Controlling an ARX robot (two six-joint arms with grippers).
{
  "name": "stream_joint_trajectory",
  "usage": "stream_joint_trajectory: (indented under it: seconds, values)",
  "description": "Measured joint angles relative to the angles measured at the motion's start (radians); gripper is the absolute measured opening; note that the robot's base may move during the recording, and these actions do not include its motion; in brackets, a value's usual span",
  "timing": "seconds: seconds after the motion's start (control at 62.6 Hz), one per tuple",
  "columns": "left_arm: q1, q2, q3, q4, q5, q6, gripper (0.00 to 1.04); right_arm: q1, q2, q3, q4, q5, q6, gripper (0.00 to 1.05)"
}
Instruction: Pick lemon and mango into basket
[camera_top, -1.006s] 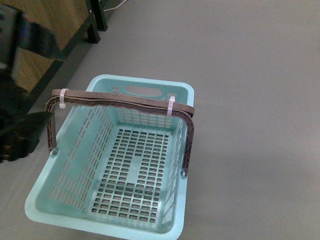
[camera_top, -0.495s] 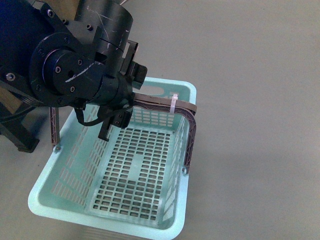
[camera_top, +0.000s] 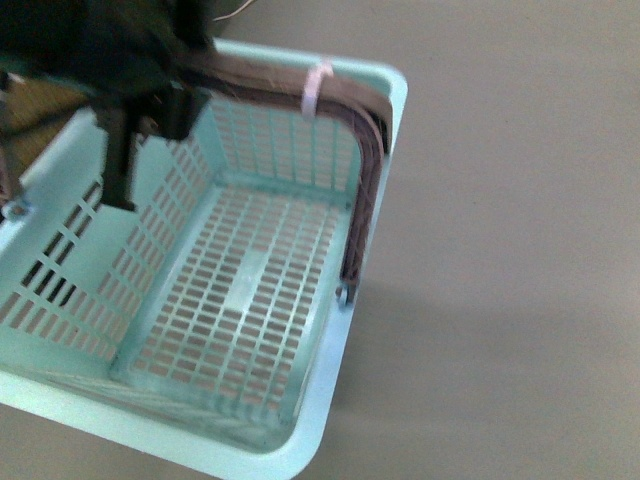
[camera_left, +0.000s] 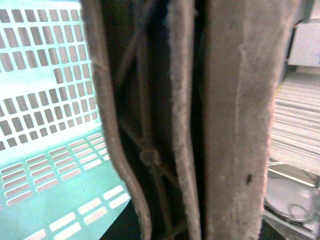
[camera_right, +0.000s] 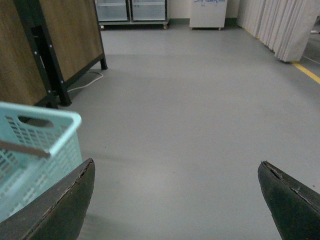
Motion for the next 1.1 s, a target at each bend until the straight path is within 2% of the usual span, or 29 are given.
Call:
stream_joint_trajectory:
  seconds: [0.256, 0.495, 1.102]
  values:
    - [0.033, -0.378, 0.000, -0.204, -0.034, 0.010, 0.17, 0.000, 0.000, 0.000, 0.000, 0.000, 0.000, 0.96]
    - [0.032, -0.476, 0.055, -0.362, -0.015, 0.039, 0.17, 0.000, 0.000, 0.000, 0.000, 0.000, 0.000, 0.96]
    - [0.034, -0.527, 0.070, -0.407, -0.024, 0.094, 0.17, 0.000, 0.000, 0.000, 0.000, 0.000, 0.000, 0.96]
